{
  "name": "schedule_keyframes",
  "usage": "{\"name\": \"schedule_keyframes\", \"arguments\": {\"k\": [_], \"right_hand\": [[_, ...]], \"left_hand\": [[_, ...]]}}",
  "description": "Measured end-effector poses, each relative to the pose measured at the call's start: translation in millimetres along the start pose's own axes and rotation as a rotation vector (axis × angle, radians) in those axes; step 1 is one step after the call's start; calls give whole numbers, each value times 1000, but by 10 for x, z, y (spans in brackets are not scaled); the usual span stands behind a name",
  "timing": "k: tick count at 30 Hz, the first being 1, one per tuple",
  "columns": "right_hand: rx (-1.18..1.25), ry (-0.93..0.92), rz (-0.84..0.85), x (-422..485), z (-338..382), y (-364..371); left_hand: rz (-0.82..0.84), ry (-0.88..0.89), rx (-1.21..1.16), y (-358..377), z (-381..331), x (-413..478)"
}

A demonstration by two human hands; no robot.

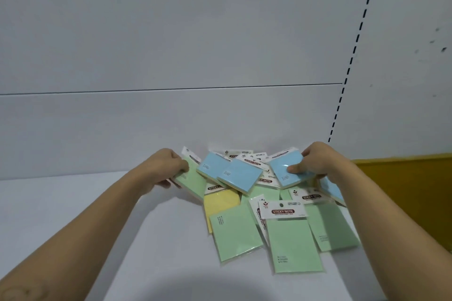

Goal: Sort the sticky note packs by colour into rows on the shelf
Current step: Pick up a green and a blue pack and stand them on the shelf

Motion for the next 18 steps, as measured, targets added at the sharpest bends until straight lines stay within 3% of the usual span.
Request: {"name": "schedule_keyframes", "arguments": {"k": [6,14,18], "right_hand": [[-48,-39,25,38,88,-173],[-37,-297,-325,54,628,-159],[44,-425,-402,-74,1003,-76]], "left_hand": [[-202,103,66,-287,73,50],[-370,197,43,-673,279,-82],[-450,204,12,-940,395,-205]]}}
Point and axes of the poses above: each hand's wrist, its own x-axis towards the middle knuckle, its own y-axis out of the palm, z = x × y, the point moved 2 cm from there along x, towards the middle knuckle, and after that the axes turned 7 degrees about -z, right-handed, at the moved point
